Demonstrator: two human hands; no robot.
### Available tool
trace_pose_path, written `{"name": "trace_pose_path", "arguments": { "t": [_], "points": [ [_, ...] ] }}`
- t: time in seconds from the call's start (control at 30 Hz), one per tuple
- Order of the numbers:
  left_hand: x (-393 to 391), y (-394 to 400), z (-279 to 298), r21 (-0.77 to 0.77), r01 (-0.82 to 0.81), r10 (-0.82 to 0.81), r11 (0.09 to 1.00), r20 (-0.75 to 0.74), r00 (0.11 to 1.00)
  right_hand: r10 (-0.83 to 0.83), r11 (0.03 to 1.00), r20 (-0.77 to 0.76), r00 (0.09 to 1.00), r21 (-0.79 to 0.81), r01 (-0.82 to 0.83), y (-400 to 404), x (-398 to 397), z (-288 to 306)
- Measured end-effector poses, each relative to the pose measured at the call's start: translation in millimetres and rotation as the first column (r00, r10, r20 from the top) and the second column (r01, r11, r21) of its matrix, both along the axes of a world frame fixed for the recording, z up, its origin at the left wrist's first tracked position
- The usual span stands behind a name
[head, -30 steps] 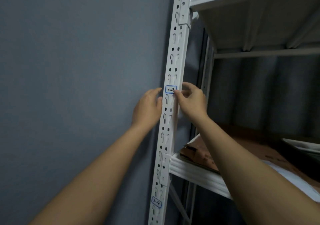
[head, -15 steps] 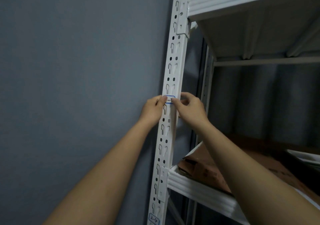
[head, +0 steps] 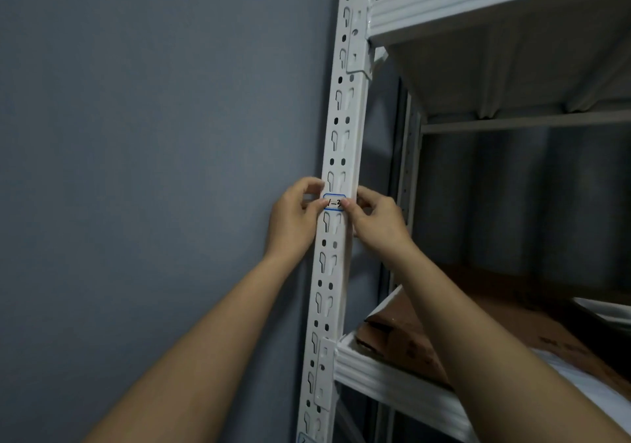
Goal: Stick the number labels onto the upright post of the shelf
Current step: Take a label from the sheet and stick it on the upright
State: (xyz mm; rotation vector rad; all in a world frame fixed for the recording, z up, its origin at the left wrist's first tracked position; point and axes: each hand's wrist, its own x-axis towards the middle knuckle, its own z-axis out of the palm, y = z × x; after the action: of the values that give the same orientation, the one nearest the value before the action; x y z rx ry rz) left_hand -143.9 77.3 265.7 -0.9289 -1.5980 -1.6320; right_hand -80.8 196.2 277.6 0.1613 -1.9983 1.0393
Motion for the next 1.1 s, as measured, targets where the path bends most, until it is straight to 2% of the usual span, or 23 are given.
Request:
{"name": "trace_pose_path", "arguments": {
  "t": [0.2, 0.63, 1.1],
  "points": [
    [-11, -1, -9, 0.024, 0.058, -0.059, 0.998, 0.017, 0.998, -0.060, 0.995, 0.025, 0.998, 0.077, 0.057, -2, 4, 1],
    [-4, -5, -1, 0.013, -0.036, 0.035, 0.999, 0.074, 0.997, -0.223, 0.961, -0.011, 0.975, 0.162, 0.222, -10, -1, -8],
    [-11, -4, 2, -0.056, -0.083, 0.085, 0.995, 0.021, 0.996, -0.313, 0.933, -0.052, 0.948, 0.169, 0.317, -17, -8, -15]
  ]
}}
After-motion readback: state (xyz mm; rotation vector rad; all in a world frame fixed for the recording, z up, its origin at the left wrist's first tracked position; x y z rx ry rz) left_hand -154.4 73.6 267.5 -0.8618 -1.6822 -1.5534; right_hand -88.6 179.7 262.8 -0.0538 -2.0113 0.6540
